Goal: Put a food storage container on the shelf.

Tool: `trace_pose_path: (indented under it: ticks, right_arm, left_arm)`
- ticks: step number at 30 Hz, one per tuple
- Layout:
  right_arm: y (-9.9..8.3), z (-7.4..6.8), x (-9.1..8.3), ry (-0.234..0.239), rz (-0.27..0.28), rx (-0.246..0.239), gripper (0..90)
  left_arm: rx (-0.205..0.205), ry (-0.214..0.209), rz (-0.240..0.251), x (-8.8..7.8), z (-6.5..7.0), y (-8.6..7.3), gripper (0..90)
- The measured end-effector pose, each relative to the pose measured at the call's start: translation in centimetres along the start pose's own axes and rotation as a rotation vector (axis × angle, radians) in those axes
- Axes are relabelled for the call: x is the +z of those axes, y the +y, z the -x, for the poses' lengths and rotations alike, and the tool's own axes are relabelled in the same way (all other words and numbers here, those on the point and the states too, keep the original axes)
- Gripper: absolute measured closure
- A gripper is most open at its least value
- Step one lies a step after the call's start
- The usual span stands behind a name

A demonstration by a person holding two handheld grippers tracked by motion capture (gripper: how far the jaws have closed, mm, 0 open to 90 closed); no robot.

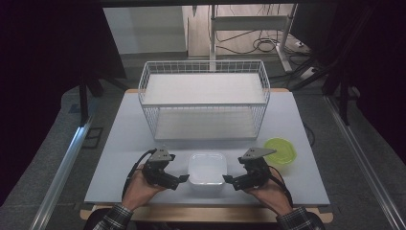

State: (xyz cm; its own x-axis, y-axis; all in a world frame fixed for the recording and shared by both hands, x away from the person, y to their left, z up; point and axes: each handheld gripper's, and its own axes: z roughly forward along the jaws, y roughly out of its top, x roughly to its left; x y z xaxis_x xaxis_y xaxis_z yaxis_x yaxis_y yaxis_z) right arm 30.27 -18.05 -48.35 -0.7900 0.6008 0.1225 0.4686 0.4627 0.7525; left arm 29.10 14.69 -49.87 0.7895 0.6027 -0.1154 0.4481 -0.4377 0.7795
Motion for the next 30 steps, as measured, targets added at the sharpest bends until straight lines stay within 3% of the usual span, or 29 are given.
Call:
trace_pose_path:
  ticks: [4,11,19,21,24,26,30]
  right_arm:
    - [0.4,0.0,0.3,0.017,0.007,0.013,12.2]
    - [0.8,-0.1,1.7,0.04,-0.025,0.026,12.3]
    - [0.9,-0.1,2.4,0.144,-0.051,0.09,19.9]
    - [0.9,-0.3,2.4,0.151,-0.06,0.097,22.3]
    - [1.0,-0.5,1.8,0.139,-0.06,0.112,33.2]
    - [1.0,-0.4,1.4,0.138,-0.05,0.127,41.8]
    - [0.9,0.0,0.6,0.152,-0.025,0.212,58.5]
  left_arm:
    - [0.007,-0.02,-0.003,0.6,0.0,0.6,8.3]
    - [-0.046,-0.096,-0.01,1.9,-0.3,0.8,8.4]
    - [-0.048,-0.194,-0.04,2.7,0.5,0.9,9.1]
    - [-0.049,-0.186,-0.044,2.7,0.7,0.9,6.9]
    - [-0.058,-0.163,-0.056,2.3,1.0,1.0,9.2]
    - [-0.073,-0.154,-0.055,1.8,1.0,0.9,15.6]
    - [-0.142,-0.133,-0.056,0.8,1.1,1.0,31.5]
